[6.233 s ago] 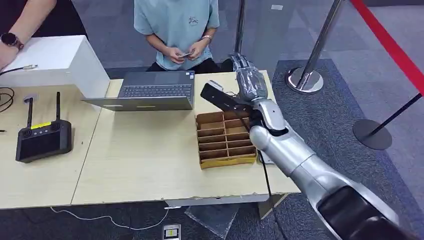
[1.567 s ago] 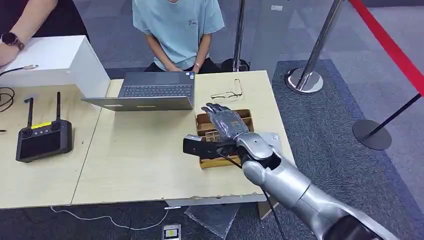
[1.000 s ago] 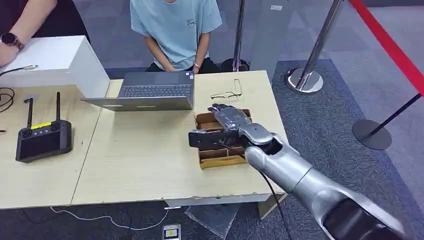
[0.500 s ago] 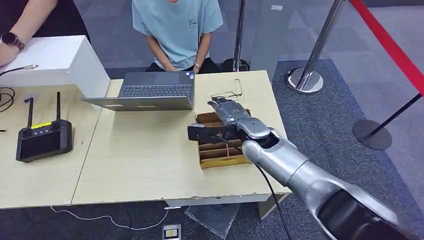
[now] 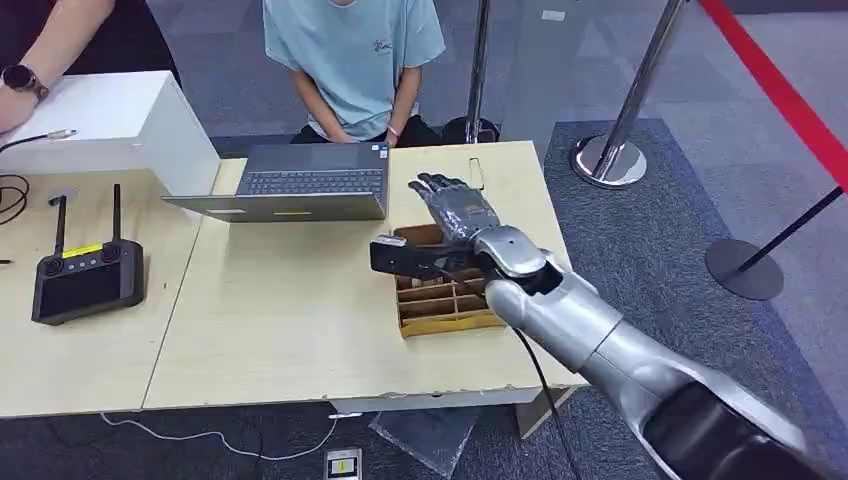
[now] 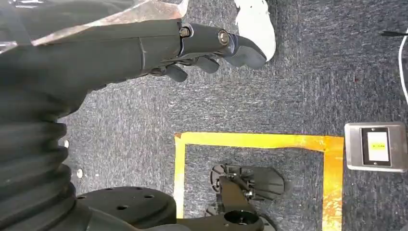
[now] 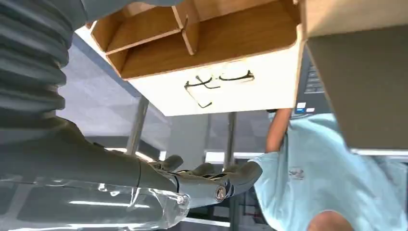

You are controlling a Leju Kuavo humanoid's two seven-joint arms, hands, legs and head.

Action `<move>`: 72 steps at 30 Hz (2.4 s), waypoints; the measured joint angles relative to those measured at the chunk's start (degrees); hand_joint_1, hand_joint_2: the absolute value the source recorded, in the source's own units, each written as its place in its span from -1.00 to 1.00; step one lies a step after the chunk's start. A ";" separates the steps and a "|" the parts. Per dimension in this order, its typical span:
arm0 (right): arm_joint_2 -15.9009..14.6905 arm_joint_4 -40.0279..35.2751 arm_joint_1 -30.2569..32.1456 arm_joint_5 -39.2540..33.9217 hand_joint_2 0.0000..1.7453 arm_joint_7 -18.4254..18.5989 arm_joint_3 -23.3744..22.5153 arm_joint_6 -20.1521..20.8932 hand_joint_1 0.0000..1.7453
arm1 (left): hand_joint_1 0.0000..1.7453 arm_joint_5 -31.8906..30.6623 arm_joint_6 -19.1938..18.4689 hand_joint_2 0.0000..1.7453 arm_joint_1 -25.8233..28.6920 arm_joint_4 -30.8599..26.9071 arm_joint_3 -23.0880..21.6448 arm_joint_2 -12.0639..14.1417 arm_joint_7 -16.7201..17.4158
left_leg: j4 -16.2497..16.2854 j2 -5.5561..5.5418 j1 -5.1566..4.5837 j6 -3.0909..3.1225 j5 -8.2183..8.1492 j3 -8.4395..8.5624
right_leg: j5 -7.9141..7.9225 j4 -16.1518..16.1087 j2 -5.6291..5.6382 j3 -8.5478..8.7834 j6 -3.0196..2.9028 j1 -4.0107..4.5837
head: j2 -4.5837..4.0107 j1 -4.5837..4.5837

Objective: Pass the card to the sensor for recognition and then transmit it.

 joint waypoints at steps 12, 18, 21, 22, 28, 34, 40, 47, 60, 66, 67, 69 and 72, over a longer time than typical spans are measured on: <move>-0.57 -3.34 0.95 -0.17 1.00 0.04 0.02 3.82 0.72 | -1.00 0.26 0.00 1.00 0.00 0.00 0.00 0.00 -0.02 | 0.00 0.00 0.00 0.00 0.00 -0.01 | 0.00 0.00 0.00 0.00 0.00 0.00 | 0.02 0.00; -0.59 -3.36 1.26 -1.01 1.00 0.04 0.04 4.63 0.66 | -1.00 0.57 0.00 1.00 -0.02 0.00 0.00 -0.02 -0.02 | 0.00 0.00 0.00 0.00 0.00 -0.01 | 0.00 0.00 0.00 0.00 0.00 0.00 | 0.02 0.00; -0.57 -3.34 1.26 -1.20 1.00 0.04 0.04 4.83 0.68 | -1.00 0.59 0.00 1.00 -0.02 0.00 -0.02 -0.02 -0.02 | 0.00 0.00 0.00 0.00 0.00 -0.01 | 0.00 0.00 0.00 0.00 0.00 0.00 | 0.02 0.00; -0.57 -3.32 1.26 -1.22 1.00 0.02 0.04 4.92 0.66 | -1.00 0.59 0.00 1.00 -0.02 0.00 -0.02 -0.02 -0.02 | 0.00 0.00 0.00 0.00 0.00 -0.01 | 0.00 0.00 0.00 0.00 0.00 0.00 | 0.02 0.00; -0.52 -2.53 1.26 -1.29 1.00 0.02 0.13 5.00 0.60 | -1.00 0.59 0.00 1.00 -0.03 0.00 -0.18 -0.04 0.04 | 0.00 0.00 0.00 0.00 0.00 -0.03 | 0.00 0.00 0.00 -0.01 0.00 0.00 | 0.02 0.00; -0.11 -1.55 1.28 -1.68 1.00 -0.02 0.46 5.09 0.64 | -1.00 0.59 0.00 1.00 -0.03 0.00 -0.30 -0.04 0.04 | 0.00 0.00 0.00 0.00 0.00 -0.03 | 0.00 0.00 0.00 -0.01 0.00 0.00 | 0.00 0.00; 0.81 0.16 1.29 -2.25 1.00 -0.31 0.85 5.62 0.68 | -1.00 0.59 0.00 1.00 -0.05 0.00 -0.57 -0.07 -0.09 | 0.00 0.00 0.00 0.00 0.00 -0.03 | 0.00 0.00 0.00 -0.01 0.00 0.00 | 0.02 0.00; 1.72 2.95 1.26 -3.12 1.00 -1.11 1.77 6.14 0.54 | -1.00 0.61 0.00 1.00 -0.04 0.00 -0.96 -0.07 -0.09 | 0.00 -0.01 0.00 0.00 0.00 -0.04 | 0.00 0.00 0.00 -0.01 0.00 0.00 | 0.00 0.00; 2.36 5.86 0.53 -3.67 1.00 -0.74 2.29 2.97 0.52 | -1.00 1.01 0.00 1.00 -0.05 0.00 -1.14 -0.07 0.02 | 0.00 0.00 0.00 0.00 0.00 -0.02 | 0.00 0.00 0.00 0.00 0.00 0.00 | 0.02 0.00; 2.12 5.71 0.08 -3.80 1.00 -0.39 1.88 2.42 0.06 | -1.00 1.11 0.00 1.00 -0.04 0.00 -1.20 -0.07 0.04 | 0.01 0.00 0.00 0.00 0.00 -0.02 | 0.00 0.00 0.00 -0.01 0.00 0.00 | 0.02 0.00; 2.03 5.70 0.02 -3.89 1.00 -0.22 1.86 2.27 0.06 | -1.00 1.16 0.00 1.00 -0.04 0.00 -1.20 -0.07 0.02 | 0.01 0.00 0.00 0.00 0.00 -0.02 | 0.00 0.00 0.00 -0.01 0.00 0.00 | 0.02 0.00; 1.90 5.68 -0.06 -4.02 1.00 -0.15 1.84 2.23 0.02 | -1.00 1.18 0.00 1.00 -0.04 0.00 -1.27 -0.07 0.02 | 0.01 0.00 0.00 0.00 0.00 -0.02 | 0.00 0.00 0.00 -0.01 0.00 0.00 | 0.02 0.00; 1.75 5.53 -0.10 -4.09 1.00 -0.11 1.75 2.16 -0.38 | -1.00 1.18 0.00 1.00 -0.04 0.00 -1.33 -0.07 0.02 | 0.01 0.00 0.00 0.00 0.00 -0.02 | 0.00 0.00 0.00 -0.01 0.00 0.00 | 0.02 0.00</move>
